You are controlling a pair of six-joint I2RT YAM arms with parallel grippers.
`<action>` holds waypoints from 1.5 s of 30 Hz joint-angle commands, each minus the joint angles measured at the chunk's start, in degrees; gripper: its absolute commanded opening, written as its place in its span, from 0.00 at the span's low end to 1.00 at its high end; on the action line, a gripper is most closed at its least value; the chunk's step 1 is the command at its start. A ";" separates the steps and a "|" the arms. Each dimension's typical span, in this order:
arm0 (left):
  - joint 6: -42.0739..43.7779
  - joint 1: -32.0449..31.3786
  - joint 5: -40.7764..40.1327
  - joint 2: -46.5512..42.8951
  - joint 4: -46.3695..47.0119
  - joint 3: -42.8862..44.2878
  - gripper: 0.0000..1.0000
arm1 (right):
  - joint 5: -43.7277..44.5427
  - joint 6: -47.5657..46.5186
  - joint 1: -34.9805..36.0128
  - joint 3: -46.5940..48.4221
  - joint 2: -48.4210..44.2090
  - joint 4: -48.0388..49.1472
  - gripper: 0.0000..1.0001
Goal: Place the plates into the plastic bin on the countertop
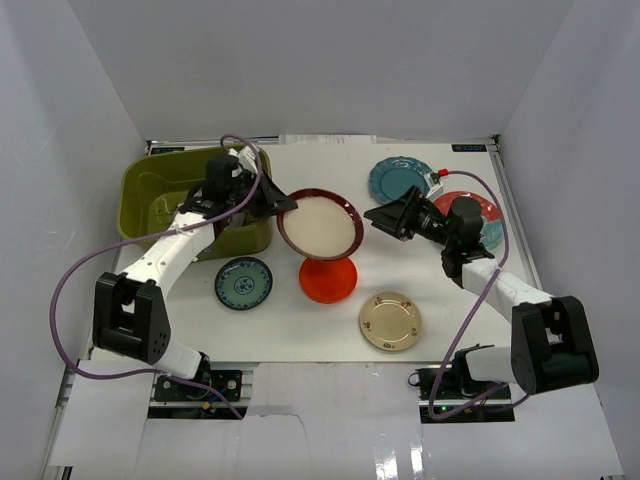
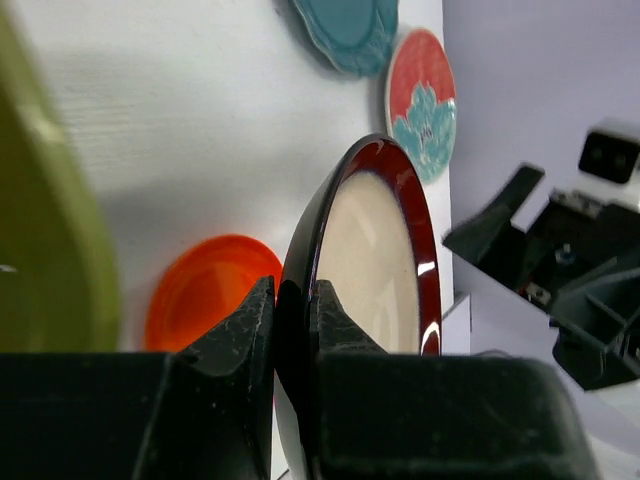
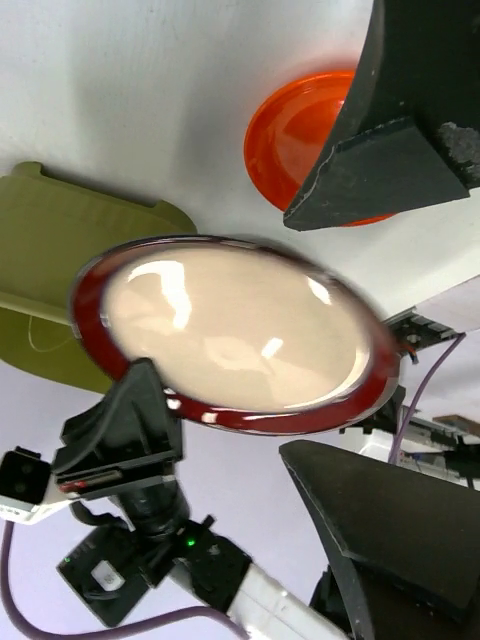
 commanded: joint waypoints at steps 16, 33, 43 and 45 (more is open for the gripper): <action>-10.12 39.46 -7.92 -10.90 4.13 -2.24 0.00 | 6.26 -18.65 -0.34 -6.72 -15.85 -17.16 0.87; -1.94 39.55 -15.30 -0.36 12.40 -5.66 0.01 | 9.68 -20.32 -0.34 -9.27 -17.69 -19.62 0.85; -1.33 39.46 -12.58 2.81 18.99 -8.74 0.41 | 14.25 -21.47 -0.33 -9.01 -17.87 -22.17 0.85; -1.41 39.46 -12.40 2.38 18.90 -8.83 0.59 | 16.00 -21.38 -0.34 -8.84 -17.69 -22.43 0.82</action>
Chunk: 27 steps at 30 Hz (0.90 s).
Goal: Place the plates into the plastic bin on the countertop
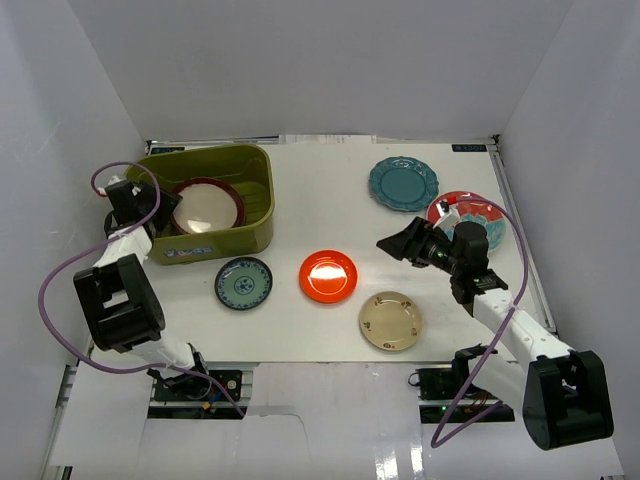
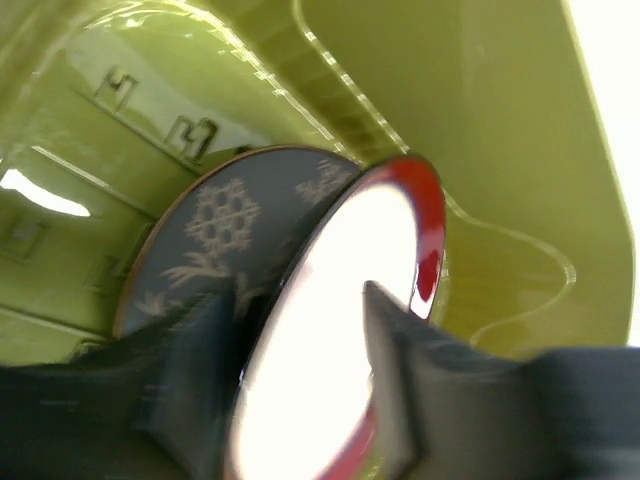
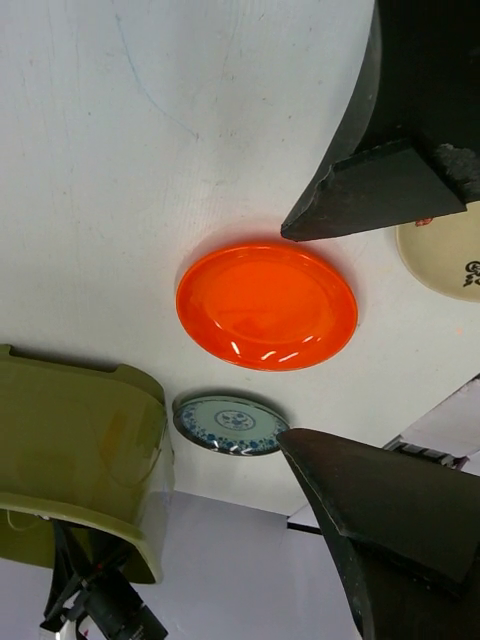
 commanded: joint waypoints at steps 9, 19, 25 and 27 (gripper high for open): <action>-2.82 -0.34 0.97 -8.67 3.73 -1.14 0.98 | 17.38 2.96 -1.71 0.10 -0.67 -4.06 0.32; -0.28 -2.09 -2.19 -16.84 -0.76 -3.25 0.98 | 23.98 4.90 -15.86 -0.33 -2.16 -7.41 0.32; 1.57 -6.93 -3.69 -23.17 2.05 -5.98 0.98 | 25.40 8.32 -25.97 -2.44 -0.33 -7.50 0.61; 1.49 -7.28 -3.52 -23.44 1.79 -6.42 0.98 | 24.60 10.43 -29.30 -2.79 0.73 -6.10 0.68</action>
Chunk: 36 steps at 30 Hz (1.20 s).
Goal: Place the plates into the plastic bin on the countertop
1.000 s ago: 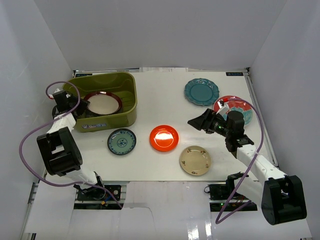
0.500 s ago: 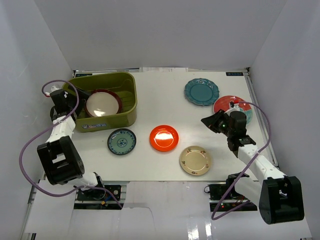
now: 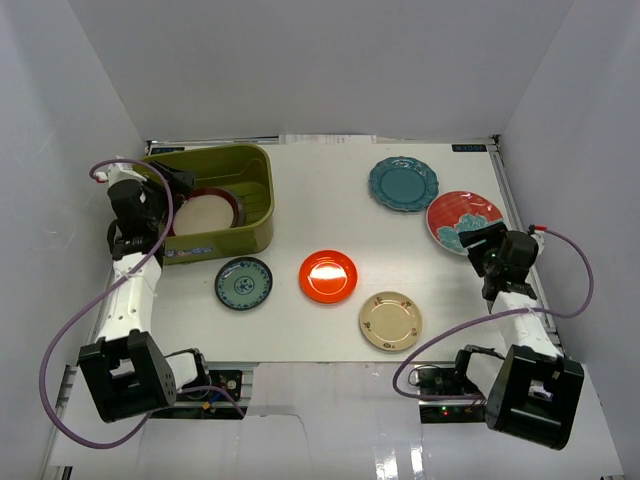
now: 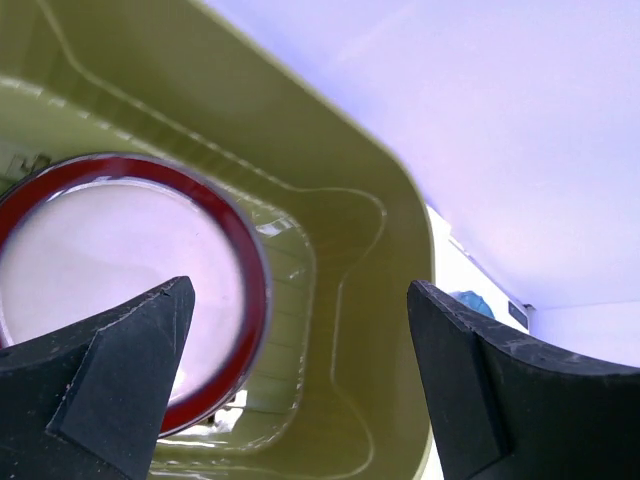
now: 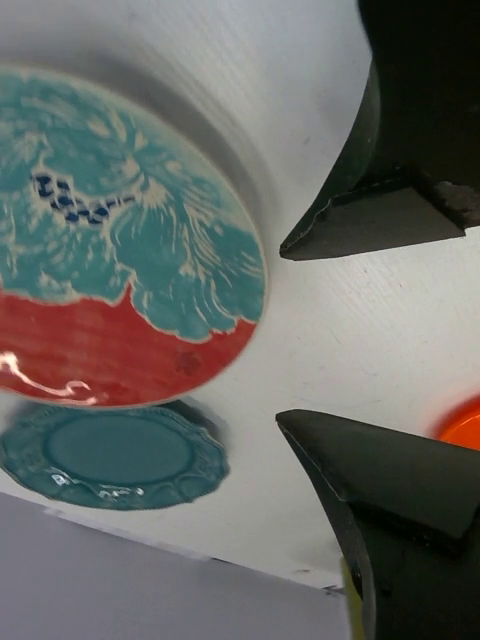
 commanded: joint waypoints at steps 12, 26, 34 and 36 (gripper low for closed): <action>1.59 -10.09 11.02 -4.11 -0.27 2.44 0.98 | 0.30 11.71 -8.51 -0.26 20.85 12.62 0.68; 6.26 -35.67 17.89 0.45 -5.11 7.02 0.98 | 3.99 16.73 -10.45 -6.32 19.39 23.62 0.08; 4.24 -41.83 20.08 11.51 -5.11 15.45 0.98 | -4.07 12.94 -10.36 -4.57 -2.59 16.24 0.08; 2.40 -42.36 21.58 13.63 -5.11 17.74 0.98 | -7.86 12.94 -9.84 -2.29 -3.57 15.01 0.08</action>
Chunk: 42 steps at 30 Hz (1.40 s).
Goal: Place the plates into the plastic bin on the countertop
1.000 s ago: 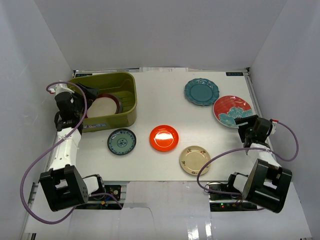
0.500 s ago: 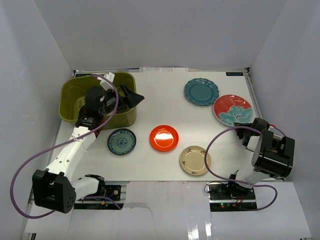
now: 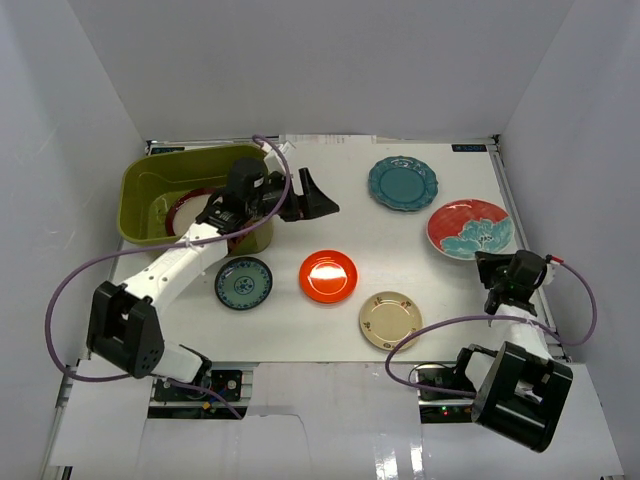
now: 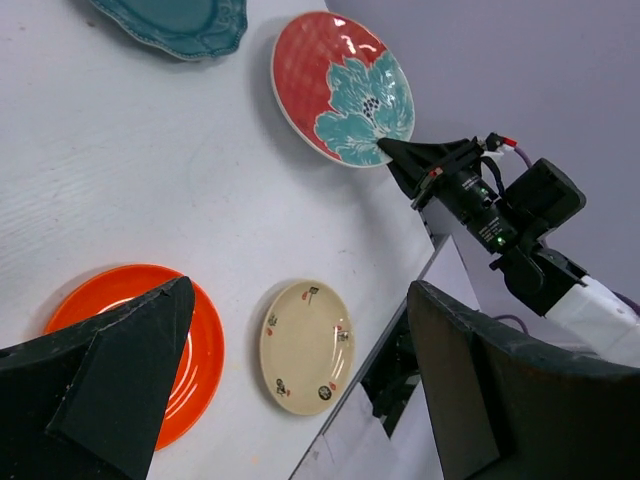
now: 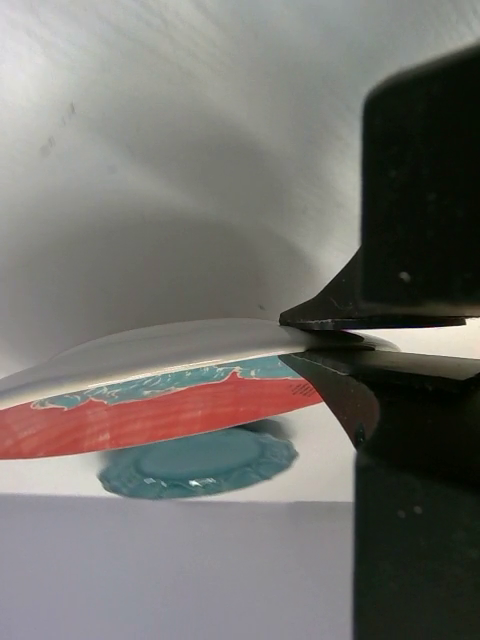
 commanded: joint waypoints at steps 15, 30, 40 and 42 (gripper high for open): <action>-5.65 -4.13 2.86 23.67 1.55 14.54 0.94 | -26.10 2.22 19.50 13.34 -0.63 19.10 0.08; -10.22 -4.22 3.73 21.84 11.39 9.01 0.00 | -29.20 3.19 26.19 11.67 3.33 22.54 0.08; -15.57 8.06 6.80 9.99 12.97 7.25 0.00 | -29.98 -5.32 26.37 14.39 1.75 11.65 0.86; -16.29 15.16 8.21 4.37 11.49 7.07 0.00 | -30.16 -6.65 26.54 14.31 1.31 10.67 0.87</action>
